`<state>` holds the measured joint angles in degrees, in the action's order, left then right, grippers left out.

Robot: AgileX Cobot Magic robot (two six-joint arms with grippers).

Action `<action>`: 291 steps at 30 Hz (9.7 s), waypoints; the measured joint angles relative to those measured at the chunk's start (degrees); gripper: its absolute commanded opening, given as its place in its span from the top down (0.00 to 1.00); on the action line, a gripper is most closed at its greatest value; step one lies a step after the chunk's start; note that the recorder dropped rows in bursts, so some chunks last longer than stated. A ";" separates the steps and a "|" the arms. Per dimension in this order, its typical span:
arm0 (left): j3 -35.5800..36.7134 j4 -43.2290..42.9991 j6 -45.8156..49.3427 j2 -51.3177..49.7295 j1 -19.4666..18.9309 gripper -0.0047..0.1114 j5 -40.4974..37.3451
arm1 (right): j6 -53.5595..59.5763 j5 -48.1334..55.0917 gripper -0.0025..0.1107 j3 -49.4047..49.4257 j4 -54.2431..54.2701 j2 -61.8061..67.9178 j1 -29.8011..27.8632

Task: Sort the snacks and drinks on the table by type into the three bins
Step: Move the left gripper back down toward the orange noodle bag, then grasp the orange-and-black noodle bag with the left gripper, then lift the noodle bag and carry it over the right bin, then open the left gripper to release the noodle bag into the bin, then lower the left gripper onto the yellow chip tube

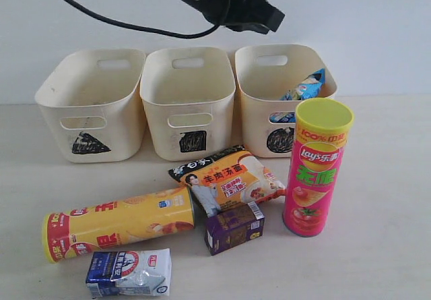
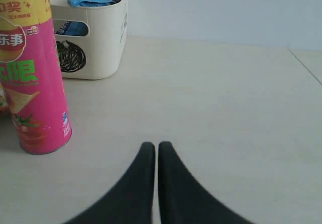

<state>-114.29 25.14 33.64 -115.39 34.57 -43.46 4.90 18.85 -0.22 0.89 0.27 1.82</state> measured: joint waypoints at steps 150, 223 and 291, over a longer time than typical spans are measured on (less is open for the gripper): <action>25.97 38.87 18.65 -14.55 -13.99 0.92 -3.45 | 0.00 0.00 0.98 0.00 0.00 0.00 0.00; 0.63 24.55 17.00 -12.49 -0.99 0.92 38.85 | 0.00 0.00 0.98 0.00 0.00 0.00 0.00; 34.49 -16.33 7.14 16.92 -5.32 0.92 -26.37 | 0.00 0.00 0.98 0.00 0.00 0.00 0.00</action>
<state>-79.80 8.81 40.78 -98.47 29.25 -69.83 4.90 18.85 -0.22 0.89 0.27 1.82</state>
